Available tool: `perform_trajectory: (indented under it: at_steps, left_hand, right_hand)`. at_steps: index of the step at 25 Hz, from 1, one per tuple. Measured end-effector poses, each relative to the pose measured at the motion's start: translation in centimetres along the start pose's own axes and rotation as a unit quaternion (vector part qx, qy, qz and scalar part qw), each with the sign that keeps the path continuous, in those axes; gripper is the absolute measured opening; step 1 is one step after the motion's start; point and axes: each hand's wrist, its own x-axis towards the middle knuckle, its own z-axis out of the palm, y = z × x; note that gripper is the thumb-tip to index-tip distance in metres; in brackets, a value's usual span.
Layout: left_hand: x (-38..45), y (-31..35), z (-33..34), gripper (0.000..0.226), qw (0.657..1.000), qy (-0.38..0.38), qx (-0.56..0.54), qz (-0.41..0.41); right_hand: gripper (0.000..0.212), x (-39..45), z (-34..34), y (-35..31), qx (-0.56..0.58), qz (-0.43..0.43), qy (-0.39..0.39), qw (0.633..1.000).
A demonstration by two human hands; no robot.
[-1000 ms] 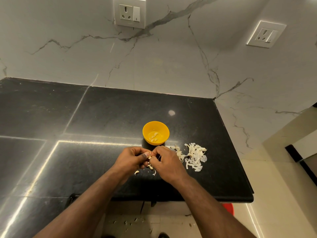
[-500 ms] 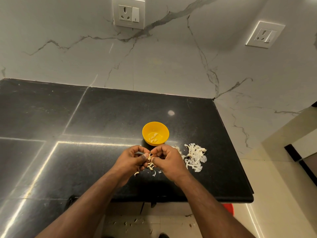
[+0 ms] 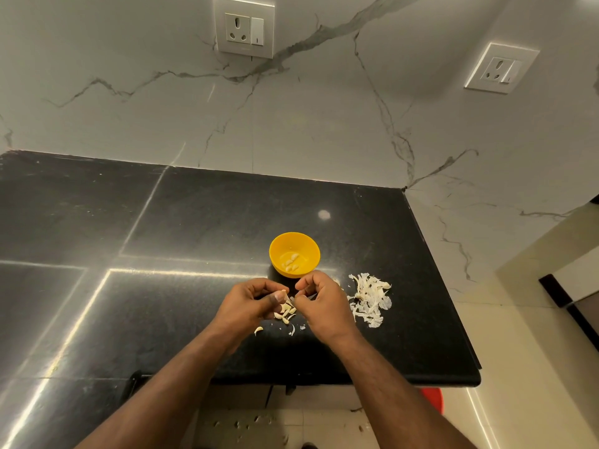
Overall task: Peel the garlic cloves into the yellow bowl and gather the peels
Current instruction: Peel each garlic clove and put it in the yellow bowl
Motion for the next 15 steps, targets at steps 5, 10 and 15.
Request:
perform_trajectory:
  at_steps: [5, 10, 15]
  left_hand:
    - [0.2, -0.3, -0.5, 0.013, 0.999, 0.012, -0.037, -0.026]
    - [0.2, -0.4, -0.3, 0.013, 0.998, 0.005, -0.047, -0.043]
    - [0.2, -0.2, -0.1, 0.01, 0.998, -0.005, -0.045, -0.04]
  right_hand:
    - [0.013, 0.3, -1.7, 1.6, -0.086, 0.033, -0.014, 0.996]
    - [0.02, 0.1, -2.5, 1.6, -0.107, -0.009, -0.015, 0.994]
    - [0.021, -0.6, -0.9, 0.0, -0.085, -0.068, -0.036, 0.993]
